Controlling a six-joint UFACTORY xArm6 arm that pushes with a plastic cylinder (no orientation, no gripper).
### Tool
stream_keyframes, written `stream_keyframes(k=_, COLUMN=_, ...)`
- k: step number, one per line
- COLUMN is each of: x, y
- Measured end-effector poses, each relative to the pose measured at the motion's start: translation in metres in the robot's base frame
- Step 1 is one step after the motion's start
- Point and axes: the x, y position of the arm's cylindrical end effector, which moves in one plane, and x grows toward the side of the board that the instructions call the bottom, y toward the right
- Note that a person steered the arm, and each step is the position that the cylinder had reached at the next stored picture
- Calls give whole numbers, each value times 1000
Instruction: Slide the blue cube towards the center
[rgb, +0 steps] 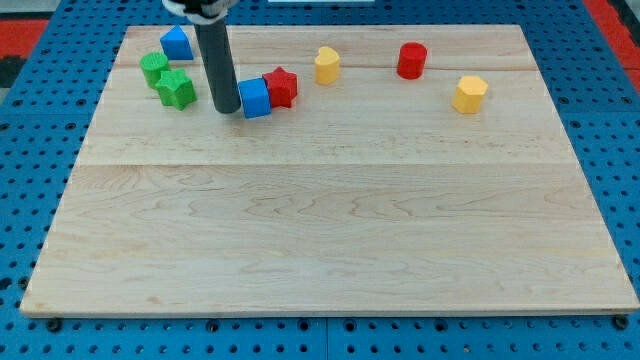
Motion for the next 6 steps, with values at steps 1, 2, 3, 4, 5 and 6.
stream_keyframes(k=1, x=14, y=7)
stream_keyframes(k=2, x=-4, y=-34)
stream_keyframes(k=3, x=-35, y=-30)
stream_keyframes(k=4, x=-51, y=-15)
stream_keyframes(k=5, x=-52, y=-8)
stream_keyframes(k=6, x=-15, y=31)
